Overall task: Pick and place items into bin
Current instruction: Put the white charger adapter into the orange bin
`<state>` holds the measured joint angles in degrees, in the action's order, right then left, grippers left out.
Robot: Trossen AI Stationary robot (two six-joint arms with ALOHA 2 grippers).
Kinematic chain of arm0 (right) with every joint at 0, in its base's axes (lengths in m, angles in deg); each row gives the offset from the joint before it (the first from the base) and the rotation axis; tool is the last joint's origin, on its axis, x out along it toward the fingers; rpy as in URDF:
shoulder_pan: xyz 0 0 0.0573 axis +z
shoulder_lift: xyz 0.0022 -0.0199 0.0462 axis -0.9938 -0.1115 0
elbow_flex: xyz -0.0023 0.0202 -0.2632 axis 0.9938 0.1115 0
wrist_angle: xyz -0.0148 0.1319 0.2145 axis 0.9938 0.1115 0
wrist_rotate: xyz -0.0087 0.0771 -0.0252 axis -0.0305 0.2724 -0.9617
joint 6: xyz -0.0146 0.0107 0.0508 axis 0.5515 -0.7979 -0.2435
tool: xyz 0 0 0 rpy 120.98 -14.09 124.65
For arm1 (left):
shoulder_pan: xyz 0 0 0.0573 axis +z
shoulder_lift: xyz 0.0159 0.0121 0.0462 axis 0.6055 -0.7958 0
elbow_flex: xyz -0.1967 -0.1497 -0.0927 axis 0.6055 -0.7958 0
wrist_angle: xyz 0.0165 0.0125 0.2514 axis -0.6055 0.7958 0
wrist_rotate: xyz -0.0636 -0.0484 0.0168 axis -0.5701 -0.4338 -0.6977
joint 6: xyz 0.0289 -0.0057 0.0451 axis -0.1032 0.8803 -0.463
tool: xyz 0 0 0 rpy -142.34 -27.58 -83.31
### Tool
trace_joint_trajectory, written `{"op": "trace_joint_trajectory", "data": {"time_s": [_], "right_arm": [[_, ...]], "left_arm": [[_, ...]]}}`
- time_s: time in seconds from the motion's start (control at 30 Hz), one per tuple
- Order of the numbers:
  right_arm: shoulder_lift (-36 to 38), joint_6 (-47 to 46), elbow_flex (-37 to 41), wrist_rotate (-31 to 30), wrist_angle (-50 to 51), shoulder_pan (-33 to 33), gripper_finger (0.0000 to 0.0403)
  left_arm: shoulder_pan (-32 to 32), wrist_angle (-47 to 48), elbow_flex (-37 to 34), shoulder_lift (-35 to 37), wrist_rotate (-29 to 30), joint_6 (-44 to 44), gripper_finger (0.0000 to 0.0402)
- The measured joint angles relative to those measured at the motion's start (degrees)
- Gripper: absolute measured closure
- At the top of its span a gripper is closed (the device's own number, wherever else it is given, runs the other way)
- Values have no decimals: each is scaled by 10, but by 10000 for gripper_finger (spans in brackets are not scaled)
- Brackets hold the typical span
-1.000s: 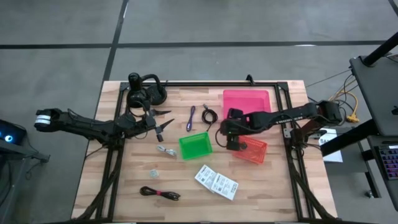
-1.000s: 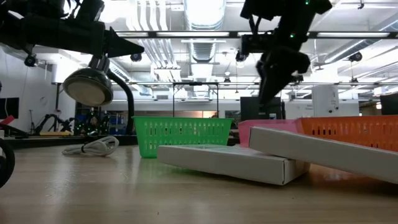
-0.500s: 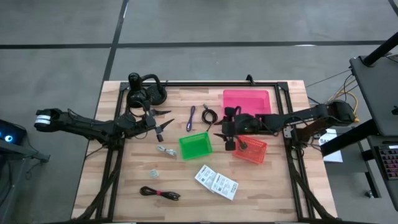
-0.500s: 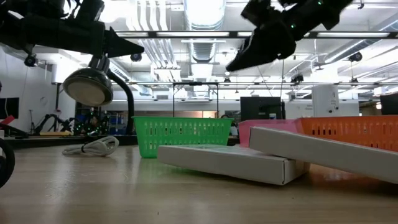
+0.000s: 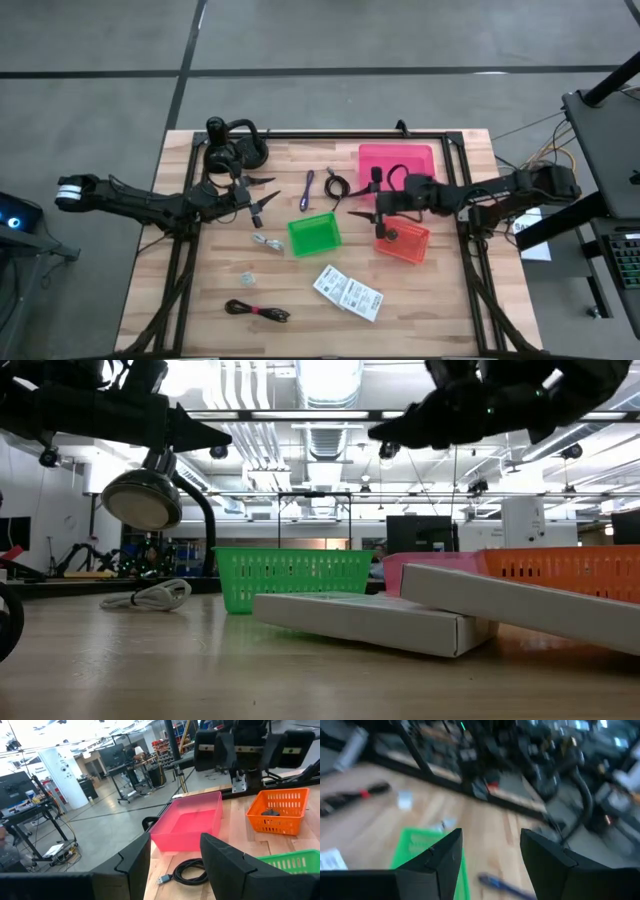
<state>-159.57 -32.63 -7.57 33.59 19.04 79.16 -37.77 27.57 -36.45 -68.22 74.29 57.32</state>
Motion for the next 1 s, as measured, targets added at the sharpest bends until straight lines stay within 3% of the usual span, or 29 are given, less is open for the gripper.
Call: {"op": "trace_joint_trajectory", "data": {"time_s": [0.17,0.73,0.83,1.0], "right_arm": [[-1,25,17,28,-60,-18,216],[-1,70,22,27,-51,-23,216],[-1,78,22,27,-51,-23,216],[-1,100,22,27,-51,-22,216]], "left_arm": [[0,0,0,0,0,0,243],[0,-8,6,-1,-4,21,243],[0,-8,9,-1,-25,61,243],[0,-8,15,1,-113,121,243]]}}
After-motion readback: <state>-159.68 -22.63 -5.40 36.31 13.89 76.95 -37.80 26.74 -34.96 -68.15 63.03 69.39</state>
